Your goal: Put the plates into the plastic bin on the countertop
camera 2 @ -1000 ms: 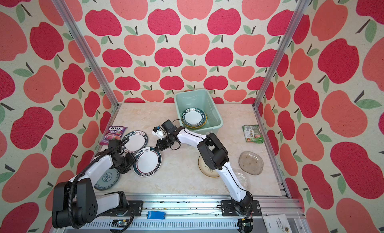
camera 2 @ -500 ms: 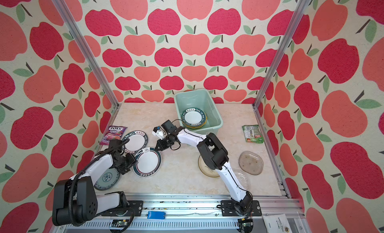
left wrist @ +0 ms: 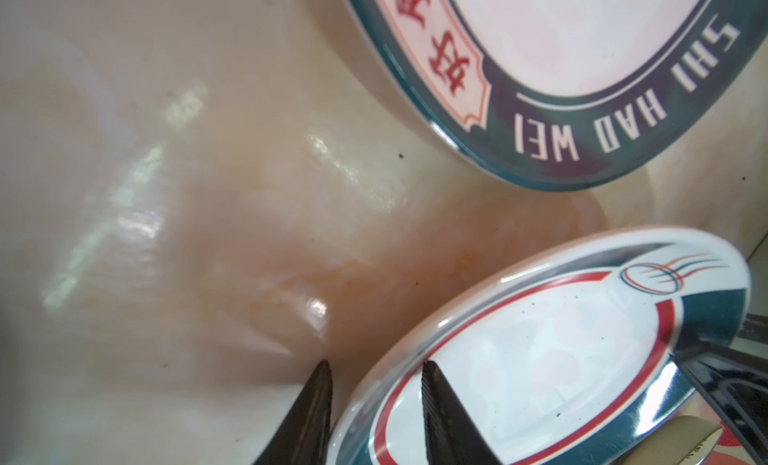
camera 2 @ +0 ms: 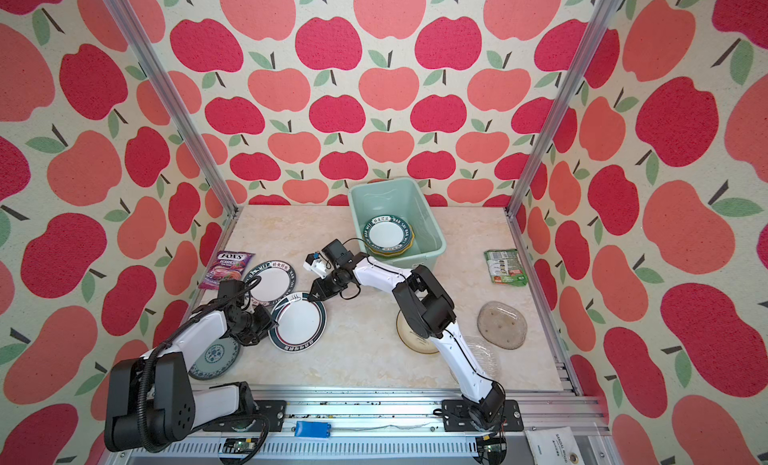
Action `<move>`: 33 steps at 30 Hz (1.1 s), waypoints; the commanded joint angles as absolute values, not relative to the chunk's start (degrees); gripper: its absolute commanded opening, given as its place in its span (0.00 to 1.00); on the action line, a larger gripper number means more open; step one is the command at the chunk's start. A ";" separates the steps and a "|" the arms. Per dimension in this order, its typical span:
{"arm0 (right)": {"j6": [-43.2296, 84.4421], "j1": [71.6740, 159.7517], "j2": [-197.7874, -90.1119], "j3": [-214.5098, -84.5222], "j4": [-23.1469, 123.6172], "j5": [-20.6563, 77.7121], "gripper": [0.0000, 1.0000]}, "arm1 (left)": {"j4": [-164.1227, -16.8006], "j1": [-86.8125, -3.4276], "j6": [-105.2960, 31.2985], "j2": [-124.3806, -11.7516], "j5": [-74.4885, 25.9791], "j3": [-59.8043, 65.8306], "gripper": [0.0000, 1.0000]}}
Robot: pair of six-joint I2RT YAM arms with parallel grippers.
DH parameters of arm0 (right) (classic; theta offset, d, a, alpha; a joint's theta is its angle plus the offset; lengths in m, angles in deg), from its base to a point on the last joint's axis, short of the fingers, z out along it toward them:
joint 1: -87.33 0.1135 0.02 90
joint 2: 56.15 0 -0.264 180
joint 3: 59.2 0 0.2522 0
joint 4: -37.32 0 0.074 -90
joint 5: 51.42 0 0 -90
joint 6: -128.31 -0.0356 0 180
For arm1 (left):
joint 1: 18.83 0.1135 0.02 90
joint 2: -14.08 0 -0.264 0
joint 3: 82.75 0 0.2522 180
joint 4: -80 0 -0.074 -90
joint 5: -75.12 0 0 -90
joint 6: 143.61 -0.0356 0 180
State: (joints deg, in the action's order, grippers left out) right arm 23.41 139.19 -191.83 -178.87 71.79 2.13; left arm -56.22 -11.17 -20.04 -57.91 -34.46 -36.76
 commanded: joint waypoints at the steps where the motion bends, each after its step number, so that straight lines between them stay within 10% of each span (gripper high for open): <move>1: 23.49 139.36 -193.83 -180.65 73.02 -2.60 0.25 | -55.58 -11.30 -20.57 -56.79 -36.18 -36.47 0.35; 19: 26.96 140.28 -192.21 -181.38 74.93 -5.23 0.13 | -54.08 -11.28 -20.65 -57.42 -34.07 -34.45 0.35; 33: 30.31 140.81 -188.77 -185.47 81.38 0.27 0.00 | -48.29 -9.73 -19.18 -54.95 -29.41 -30.67 0.63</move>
State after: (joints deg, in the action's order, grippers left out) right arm 27.93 140.69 -192.53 -183.35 78.90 -0.93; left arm -51.72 -10.51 -19.74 -56.58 -31.59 -33.02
